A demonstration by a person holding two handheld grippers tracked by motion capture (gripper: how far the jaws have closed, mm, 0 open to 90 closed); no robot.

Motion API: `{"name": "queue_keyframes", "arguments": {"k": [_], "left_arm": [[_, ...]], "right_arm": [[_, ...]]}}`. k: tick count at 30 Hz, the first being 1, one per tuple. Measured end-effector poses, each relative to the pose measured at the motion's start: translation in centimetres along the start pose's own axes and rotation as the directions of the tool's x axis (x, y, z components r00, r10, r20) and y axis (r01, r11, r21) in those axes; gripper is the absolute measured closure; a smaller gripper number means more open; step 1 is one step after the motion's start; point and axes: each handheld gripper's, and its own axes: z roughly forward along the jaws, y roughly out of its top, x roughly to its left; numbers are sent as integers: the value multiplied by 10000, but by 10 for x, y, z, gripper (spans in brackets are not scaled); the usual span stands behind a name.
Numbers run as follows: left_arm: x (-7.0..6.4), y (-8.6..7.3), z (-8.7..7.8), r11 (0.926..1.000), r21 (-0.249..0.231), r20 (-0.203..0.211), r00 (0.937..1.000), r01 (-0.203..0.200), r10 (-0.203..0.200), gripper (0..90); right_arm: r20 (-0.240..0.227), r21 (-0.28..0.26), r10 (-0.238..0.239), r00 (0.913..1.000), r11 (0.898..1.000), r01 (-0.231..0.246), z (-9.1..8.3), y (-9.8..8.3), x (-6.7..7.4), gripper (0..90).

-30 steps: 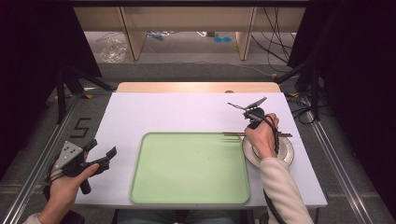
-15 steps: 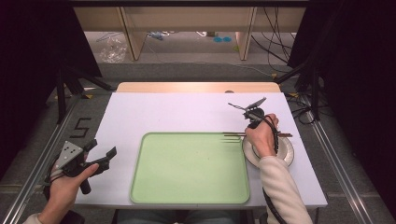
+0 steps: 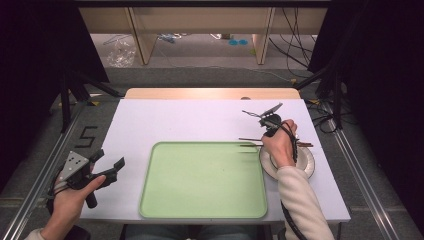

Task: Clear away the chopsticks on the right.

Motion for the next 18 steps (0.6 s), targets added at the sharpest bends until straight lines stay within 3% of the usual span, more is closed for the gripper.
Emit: {"name": "queue_keyframes", "arguments": {"k": [1,2,3,4,5,6,7,8,9,10,11,12,13,14,15,18], "left_arm": [[0,0,0,10000,0,0,10000,0,0,187],[0,0,0,10000,6,3,10000,-5,5,187],[0,0,0,10000,7,7,10000,2,-2,188],[0,0,0,10000,18,1,10000,1,-1,188],[0,0,0,10000,16,5,10000,-6,5,188],[0,0,0,10000,7,11,10000,3,-3,188],[0,0,0,10000,7,11,10000,3,-3,188],[0,0,0,10000,15,13,10000,1,-1,188],[0,0,0,10000,10,19,10000,8,-8,188],[0,0,0,10000,10,19,10000,8,-8,188],[0,0,0,10000,9,20,10000,5,-5,188],[0,0,0,10000,8,19,10000,-2,2,188],[0,0,0,10000,13,18,10000,4,-4,188],[0,0,0,10000,20,14,10000,1,-1,188],[0,0,0,10000,16,14,10000,6,-6,188],[0,0,0,10000,30,5,10000,-9,9,188]], "right_arm": [[-82,-146,-569,9983,9983,567,-2,2,2,750],[-82,-146,-569,9983,9983,567,-2,2,2,750],[-76,-340,-1315,9913,9908,1312,-3,5,4,708],[-43,-438,-2722,9622,9614,2717,-3,9,9,650],[-43,-438,-2722,9622,9614,2717,-3,9,9,650],[37,-503,-3679,9299,9286,3676,-1,12,14,632],[37,-503,-3679,9299,9286,3676,-1,12,14,632],[31,-451,-4195,9077,9068,4192,0,13,17,619],[-59,-310,-5031,8642,8639,5027,4,15,23,596],[-59,-310,-5031,8642,8639,5027,4,15,23,596],[5,-256,-5482,8364,8361,5480,5,16,25,594],[-89,-71,-5994,8004,8005,5994,8,16,30,580],[-89,-71,-5994,8004,8005,5994,8,16,30,580],[-68,27,-6198,7847,7847,6199,9,17,34,579],[-57,51,-6259,7799,7799,6259,10,18,35,577],[-64,21,-6288,7776,7776,6288,11,20,36,574]]}}
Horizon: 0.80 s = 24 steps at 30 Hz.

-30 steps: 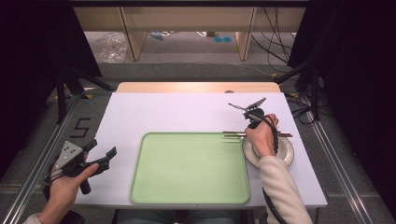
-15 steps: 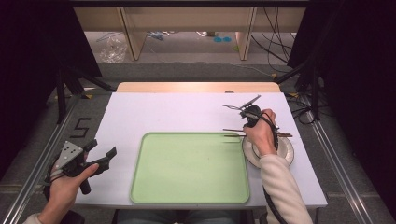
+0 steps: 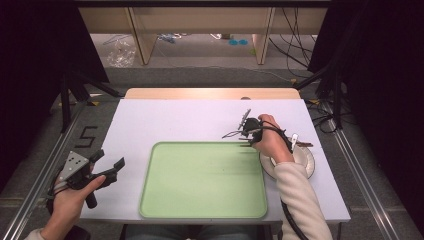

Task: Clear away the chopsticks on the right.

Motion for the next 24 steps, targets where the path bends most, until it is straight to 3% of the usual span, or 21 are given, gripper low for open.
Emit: {"name": "queue_keyframes", "arguments": {"k": [7,9,10,16,17,24], "left_arm": [[0,0,0,10000,0,-4,10000,1,-1,188],[0,0,0,10000,6,-8,10000,12,-12,188],[0,0,0,10000,1,-4,10000,28,-28,188],[0,0,0,10000,10,-6,10000,14,-14,188],[0,0,0,10000,9,1,10000,24,-24,188],[0,0,0,10000,4,11,10000,47,-47,189]], "right_arm": [[-66,61,-99,9999,9999,100,6,3,0,583],[-267,-10,88,9996,10000,-88,8,4,1,596],[-226,-68,-117,9997,9999,115,9,3,0,615],[-453,-101,124,9989,9999,-128,14,3,0,659],[-301,-12,-226,9993,9997,226,15,4,-1,686],[-117,-44,-282,9995,9996,281,17,5,2,760]]}}
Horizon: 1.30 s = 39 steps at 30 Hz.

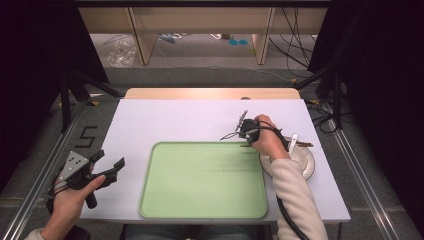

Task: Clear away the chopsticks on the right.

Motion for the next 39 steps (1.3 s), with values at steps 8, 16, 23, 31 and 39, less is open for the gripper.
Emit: {"name": "queue_keyframes", "arguments": {"k": [8,16,23,31,39], "left_arm": [[0,0,0,10000,25,10,10000,-1,1,188],[0,0,0,10000,13,4,10000,22,-22,189],[0,0,0,10000,22,5,10000,35,-35,189],[0,0,0,10000,19,-10,10000,70,-70,189],[1,0,0,9999,39,12,9999,131,-131,190]], "right_arm": [[288,115,-557,9980,9984,553,0,1,3,835],[856,-89,-902,9922,9958,913,-5,1,1,874],[1028,-386,-1310,9860,9900,1356,-9,2,-1,875],[1490,-1216,-686,9865,9887,871,-26,6,-2,876],[2030,-1904,-336,9786,9790,731,-42,6,-8,876]]}}
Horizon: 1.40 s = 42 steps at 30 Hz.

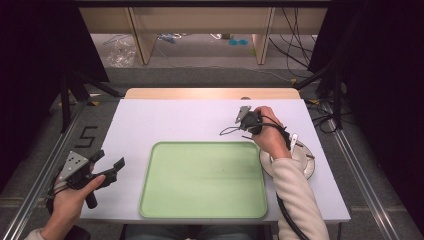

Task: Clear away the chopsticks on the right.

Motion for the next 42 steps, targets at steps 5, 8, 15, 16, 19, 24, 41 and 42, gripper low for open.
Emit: {"name": "queue_keyframes", "arguments": {"k": [5,8,15,16,19,24,41,42], "left_arm": [[0,0,0,10000,-12,-6,10000,9,-9,190],[0,0,0,10000,-14,-7,10000,3,-3,190],[0,0,0,10000,-15,-12,10000,3,-3,190],[0,0,0,10000,-9,-16,10000,10,-10,190],[0,0,0,10000,-35,-18,10000,6,-6,191],[1,0,0,10000,-28,-39,10000,21,-21,191],[1,0,0,10000,-19,-62,10000,54,-54,193],[1,0,0,10000,-19,-62,10000,54,-54,193]], "right_arm": [[183,-898,708,9973,9936,-689,-13,3,-6,877],[150,-1099,900,9958,9900,-879,-16,4,-7,877],[216,-1992,1645,9861,9673,-1570,-28,5,-12,877],[171,-2150,1789,9837,9615,-1711,-30,5,-13,877],[324,-2843,2238,9741,9364,-2057,-37,5,-16,877],[277,-3570,2794,9598,8996,-2516,-43,6,-19,877],[5,-4834,3896,9210,8063,-3409,-55,10,-21,877],[-134,-4873,3952,9185,7995,-3512,-55,10,-21,877]]}}
